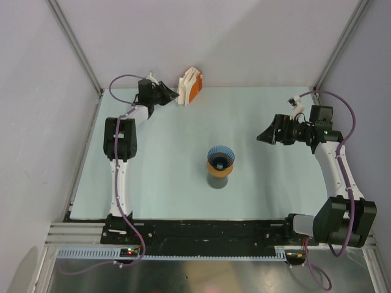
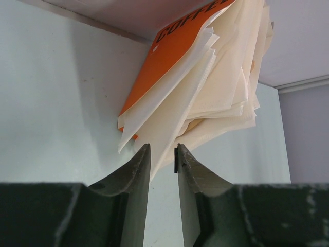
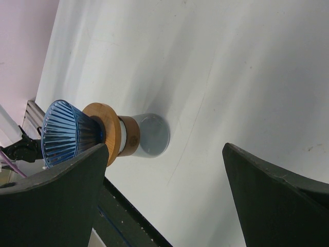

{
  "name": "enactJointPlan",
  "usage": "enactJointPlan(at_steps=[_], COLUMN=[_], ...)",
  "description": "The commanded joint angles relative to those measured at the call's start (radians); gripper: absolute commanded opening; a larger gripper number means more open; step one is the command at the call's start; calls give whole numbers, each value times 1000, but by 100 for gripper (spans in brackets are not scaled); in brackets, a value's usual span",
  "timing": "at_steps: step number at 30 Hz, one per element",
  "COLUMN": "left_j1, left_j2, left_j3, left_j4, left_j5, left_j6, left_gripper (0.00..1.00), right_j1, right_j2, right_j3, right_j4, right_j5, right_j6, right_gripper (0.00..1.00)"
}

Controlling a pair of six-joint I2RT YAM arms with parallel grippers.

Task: Place the coffee filter in the dripper
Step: Pick up the coffee filter from the coffee filter holder.

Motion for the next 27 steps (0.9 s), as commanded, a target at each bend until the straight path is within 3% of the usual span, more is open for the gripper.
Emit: enactJointPlan(at_steps=[1,27], left_j1=[-2,-24], left_j2=[-21,110], left_j3=[22,215], left_j4=[44,-48], left_j5=[20,4], left_j6=[1,-101], left_gripper=[32,31], right_j1=[-5,-10], right_j2=[0,1], right_j3=[1,1], right_j4=[18,21], right_j5=[-11,-3], right_j6=[7,8], right_gripper=[99,99])
